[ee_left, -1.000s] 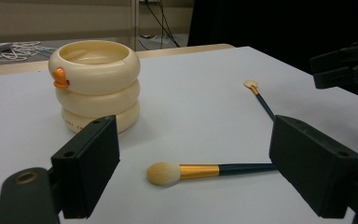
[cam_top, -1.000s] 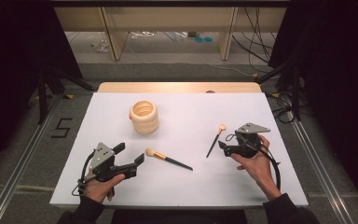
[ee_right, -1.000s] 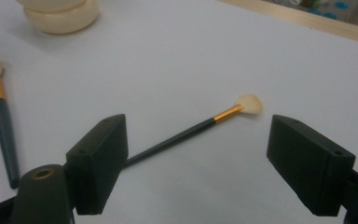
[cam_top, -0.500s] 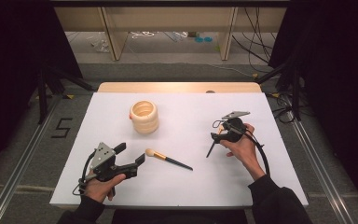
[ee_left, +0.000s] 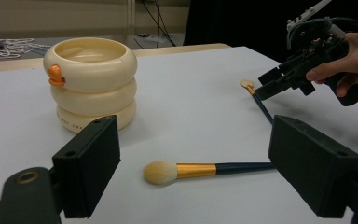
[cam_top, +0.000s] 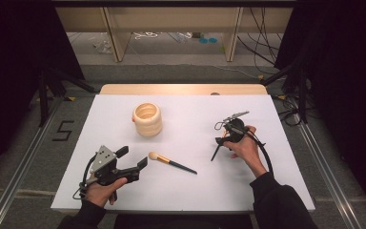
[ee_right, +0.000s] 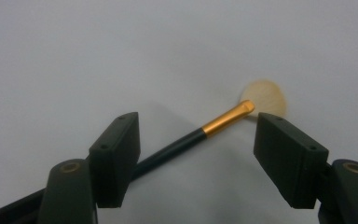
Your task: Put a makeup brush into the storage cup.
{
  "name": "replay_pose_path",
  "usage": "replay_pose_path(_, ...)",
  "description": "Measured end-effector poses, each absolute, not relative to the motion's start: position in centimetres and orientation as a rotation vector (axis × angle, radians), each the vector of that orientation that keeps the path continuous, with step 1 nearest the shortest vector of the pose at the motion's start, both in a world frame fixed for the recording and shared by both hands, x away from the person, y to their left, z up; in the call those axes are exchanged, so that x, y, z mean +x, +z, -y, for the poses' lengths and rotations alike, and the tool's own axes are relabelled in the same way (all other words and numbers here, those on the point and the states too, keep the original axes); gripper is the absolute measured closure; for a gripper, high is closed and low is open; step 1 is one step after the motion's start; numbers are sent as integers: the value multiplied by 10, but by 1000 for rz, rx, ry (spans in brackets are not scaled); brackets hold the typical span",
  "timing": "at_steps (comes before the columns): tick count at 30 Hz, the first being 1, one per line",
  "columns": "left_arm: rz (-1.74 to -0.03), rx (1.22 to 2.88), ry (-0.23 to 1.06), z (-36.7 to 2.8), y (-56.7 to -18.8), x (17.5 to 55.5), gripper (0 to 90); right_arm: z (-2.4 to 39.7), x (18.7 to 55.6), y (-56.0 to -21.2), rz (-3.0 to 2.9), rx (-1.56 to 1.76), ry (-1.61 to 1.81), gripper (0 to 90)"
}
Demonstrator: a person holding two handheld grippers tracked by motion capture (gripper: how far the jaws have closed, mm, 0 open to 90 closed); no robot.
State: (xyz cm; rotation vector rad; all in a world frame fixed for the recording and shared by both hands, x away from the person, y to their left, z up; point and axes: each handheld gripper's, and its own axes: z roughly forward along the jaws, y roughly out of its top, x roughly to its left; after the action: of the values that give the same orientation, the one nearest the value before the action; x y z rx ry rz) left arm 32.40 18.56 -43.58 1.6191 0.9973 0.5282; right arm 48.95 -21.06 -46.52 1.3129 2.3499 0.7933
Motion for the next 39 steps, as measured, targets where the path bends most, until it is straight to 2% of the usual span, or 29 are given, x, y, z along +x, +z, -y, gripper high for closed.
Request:
replay_pose_path(7,-988,1633,526,-185,-436,324,163,211,494,-466,-2390,1324,735,339)
replay_pose_path(16,-988,1641,531,-185,-436,324,163,213,497,-467,-2429,1336,711,404)
replay_pose_path(28,-986,1635,531,-185,-436,324,163,224,502,-465,-2510,1361,656,581)
replay_pose_path(32,-991,1630,533,-185,-435,324,164,227,504,-463,-2529,1354,628,667)
replay_pose_path(39,-990,1631,537,-186,-435,324,165,232,511,-461,-2574,1334,577,745)
